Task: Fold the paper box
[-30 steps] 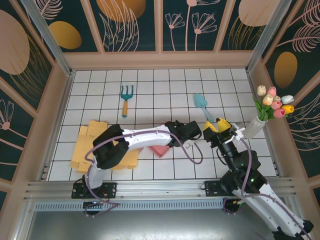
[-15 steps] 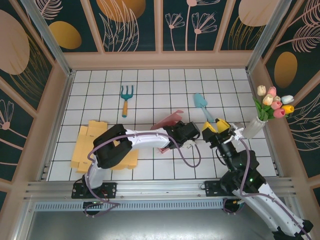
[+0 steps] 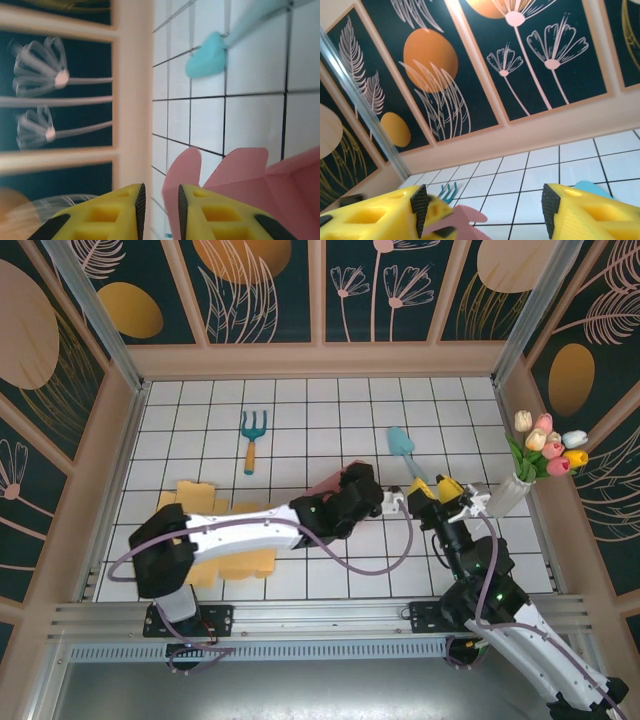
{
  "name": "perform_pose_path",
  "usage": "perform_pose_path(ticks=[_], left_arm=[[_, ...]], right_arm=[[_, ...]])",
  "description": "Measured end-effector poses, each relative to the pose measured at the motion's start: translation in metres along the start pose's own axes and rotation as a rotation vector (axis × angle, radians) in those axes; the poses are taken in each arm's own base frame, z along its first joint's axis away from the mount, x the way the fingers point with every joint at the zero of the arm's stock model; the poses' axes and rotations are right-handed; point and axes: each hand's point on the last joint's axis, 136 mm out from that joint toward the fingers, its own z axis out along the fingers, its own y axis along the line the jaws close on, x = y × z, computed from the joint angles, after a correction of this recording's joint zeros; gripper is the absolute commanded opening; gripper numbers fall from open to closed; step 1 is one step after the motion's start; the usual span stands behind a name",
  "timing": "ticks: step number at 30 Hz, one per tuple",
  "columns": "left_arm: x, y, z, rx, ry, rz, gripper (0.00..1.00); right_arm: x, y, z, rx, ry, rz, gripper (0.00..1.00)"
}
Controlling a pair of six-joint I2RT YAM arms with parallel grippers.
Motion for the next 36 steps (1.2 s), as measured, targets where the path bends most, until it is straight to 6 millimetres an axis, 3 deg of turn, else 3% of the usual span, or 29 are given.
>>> perform_pose_path(ticks=[3, 5, 8, 11, 14, 17, 20, 24, 31, 36], left_arm=[[0.018, 0.019, -0.019, -0.071, 0.021, -0.314, 0.31], [0.031, 0.031, -0.032, -0.109, 0.03, -0.517, 0.48], [0.055, 0.047, -0.052, -0.147, 0.04, -0.796, 0.6], [0.076, 0.056, -0.062, -0.114, 0.034, -0.994, 0.63], [0.102, 0.057, -0.059, -0.063, 0.05, -1.119, 0.66], [0.118, 0.038, -0.058, 0.011, 0.076, -1.174, 0.68], [0.118, 0.016, -0.061, 0.101, 0.078, -1.187, 0.7], [0.112, 0.007, -0.057, 0.163, 0.083, -1.188, 0.7], [0.091, -0.005, -0.015, 0.25, 0.161, -1.127, 0.66], [0.091, -0.022, 0.005, 0.3, 0.219, -1.067, 0.61]], right_arm=[[0.005, -0.005, 0.001, 0.023, 0.014, -0.013, 0.65], [0.009, -0.007, 0.003, 0.039, 0.025, -0.022, 0.65], [0.019, -0.011, 0.007, 0.062, 0.057, -0.046, 0.65], [0.028, -0.015, 0.011, 0.081, 0.091, -0.071, 0.65], [0.034, -0.017, 0.014, 0.091, 0.114, -0.093, 0.65], [0.035, -0.017, 0.014, 0.094, 0.119, -0.1, 0.65], [0.035, -0.017, 0.015, 0.094, 0.118, -0.106, 0.65], [0.041, -0.017, 0.018, 0.091, 0.139, -0.126, 0.65], [0.056, -0.015, 0.023, 0.075, 0.196, -0.153, 0.65], [0.061, -0.014, 0.025, 0.065, 0.215, -0.162, 0.65]])
